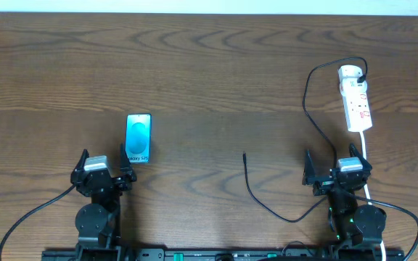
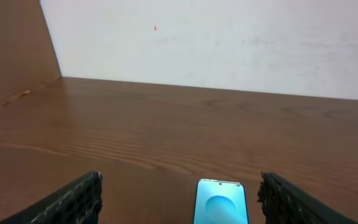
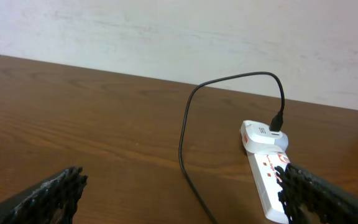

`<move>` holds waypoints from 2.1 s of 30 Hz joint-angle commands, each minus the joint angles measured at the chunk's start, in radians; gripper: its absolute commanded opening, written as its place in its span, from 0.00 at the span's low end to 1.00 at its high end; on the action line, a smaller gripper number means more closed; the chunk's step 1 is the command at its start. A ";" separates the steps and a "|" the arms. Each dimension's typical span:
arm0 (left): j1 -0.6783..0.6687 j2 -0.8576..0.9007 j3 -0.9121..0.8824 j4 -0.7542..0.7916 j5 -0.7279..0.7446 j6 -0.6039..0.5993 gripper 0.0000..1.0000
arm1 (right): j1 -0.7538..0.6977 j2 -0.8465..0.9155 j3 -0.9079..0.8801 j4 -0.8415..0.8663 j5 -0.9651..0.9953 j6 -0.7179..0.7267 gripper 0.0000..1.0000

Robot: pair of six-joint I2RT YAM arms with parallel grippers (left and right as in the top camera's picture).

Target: Plug charger to phone and switch on socket

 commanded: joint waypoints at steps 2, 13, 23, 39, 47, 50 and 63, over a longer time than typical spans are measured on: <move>0.004 0.055 0.110 -0.017 -0.019 0.013 0.81 | 0.008 -0.009 -0.001 -0.005 0.011 -0.010 0.99; 0.004 0.982 1.105 -0.565 0.042 0.014 0.81 | 0.008 -0.009 -0.001 -0.005 0.011 -0.010 0.99; 0.004 1.555 1.543 -1.120 0.132 0.014 0.82 | 0.008 -0.009 -0.001 -0.005 0.011 -0.011 0.99; 0.004 1.747 1.501 -1.139 0.188 0.013 0.55 | 0.008 -0.009 -0.001 -0.005 0.011 -0.010 0.99; 0.004 1.747 1.413 -1.097 0.192 0.013 0.96 | 0.008 -0.009 -0.001 -0.005 0.011 -0.010 0.99; 0.004 1.747 1.341 -1.041 0.192 0.009 0.96 | 0.008 -0.009 -0.001 -0.005 0.011 -0.010 0.99; 0.002 1.748 1.106 -0.796 0.192 -0.062 0.96 | 0.008 -0.009 -0.001 -0.005 0.011 -0.010 0.99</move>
